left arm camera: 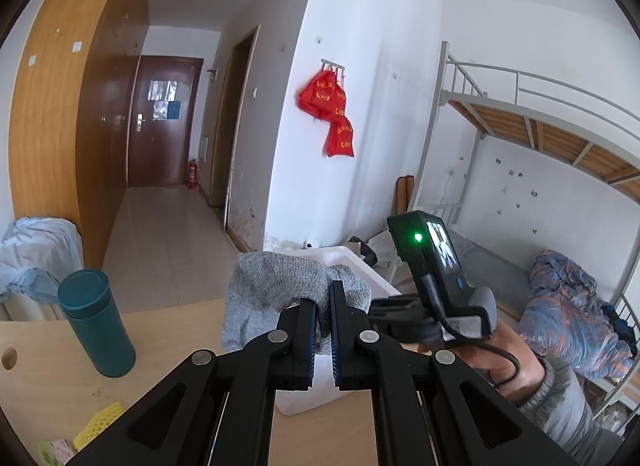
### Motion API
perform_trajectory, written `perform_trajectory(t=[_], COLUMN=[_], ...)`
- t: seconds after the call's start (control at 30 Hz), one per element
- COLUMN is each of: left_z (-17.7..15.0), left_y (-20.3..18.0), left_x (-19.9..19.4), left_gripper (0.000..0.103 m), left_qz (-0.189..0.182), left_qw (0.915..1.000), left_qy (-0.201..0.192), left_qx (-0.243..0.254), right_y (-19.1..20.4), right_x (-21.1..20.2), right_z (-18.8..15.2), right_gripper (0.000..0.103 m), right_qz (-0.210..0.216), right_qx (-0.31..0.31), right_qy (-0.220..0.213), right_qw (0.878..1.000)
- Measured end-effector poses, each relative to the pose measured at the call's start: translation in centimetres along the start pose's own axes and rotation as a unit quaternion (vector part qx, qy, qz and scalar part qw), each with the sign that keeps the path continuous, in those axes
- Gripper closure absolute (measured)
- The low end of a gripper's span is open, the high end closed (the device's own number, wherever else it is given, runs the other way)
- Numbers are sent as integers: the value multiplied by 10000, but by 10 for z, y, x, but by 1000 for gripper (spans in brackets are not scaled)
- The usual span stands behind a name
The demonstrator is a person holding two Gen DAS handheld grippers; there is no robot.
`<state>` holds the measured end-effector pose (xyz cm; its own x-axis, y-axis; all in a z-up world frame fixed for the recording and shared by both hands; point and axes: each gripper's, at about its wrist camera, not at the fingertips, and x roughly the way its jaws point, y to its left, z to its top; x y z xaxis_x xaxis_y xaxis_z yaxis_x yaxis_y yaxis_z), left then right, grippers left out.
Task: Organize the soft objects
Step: 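Open the right tool to release the zip bag inside the box, then move the grey sock over the white foam box with the left tool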
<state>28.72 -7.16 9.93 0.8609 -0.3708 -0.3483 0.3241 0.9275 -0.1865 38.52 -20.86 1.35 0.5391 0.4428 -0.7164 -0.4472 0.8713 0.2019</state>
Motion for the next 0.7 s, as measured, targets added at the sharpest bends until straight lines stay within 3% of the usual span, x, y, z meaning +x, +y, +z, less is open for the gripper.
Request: perform_trajectory(t=[0.13,0.23,0.4,0.63,0.7], left_z=[-2,-2,-2,-2,-3], left_y=[0,-2,-2,-1,-2], left_x=[-1,-3,-3,-3,-2], left_gripper=[97,97,97,97,97], left_qz=[-19,-37,-47,-62,-76], left_qw=[10000,10000,10000,10000,9999], left_qy=[3,-12,-35,-28,-9], left_qx=[-3,37,53,71,77], right_y=[-1,-2,-6,-14,-15], right_x=[-9,-11,-19,-33,-41], right_z=[-7,-9,-9,-2,-2], right_gripper=[82,82,82,81,69], right_qz=[354,200,445,115,125], right_qx=[55,-39,-134,-20,3], right_qy=[205,162,310,-77,-265], right_qw=[9991,9997,9984,9999,9996])
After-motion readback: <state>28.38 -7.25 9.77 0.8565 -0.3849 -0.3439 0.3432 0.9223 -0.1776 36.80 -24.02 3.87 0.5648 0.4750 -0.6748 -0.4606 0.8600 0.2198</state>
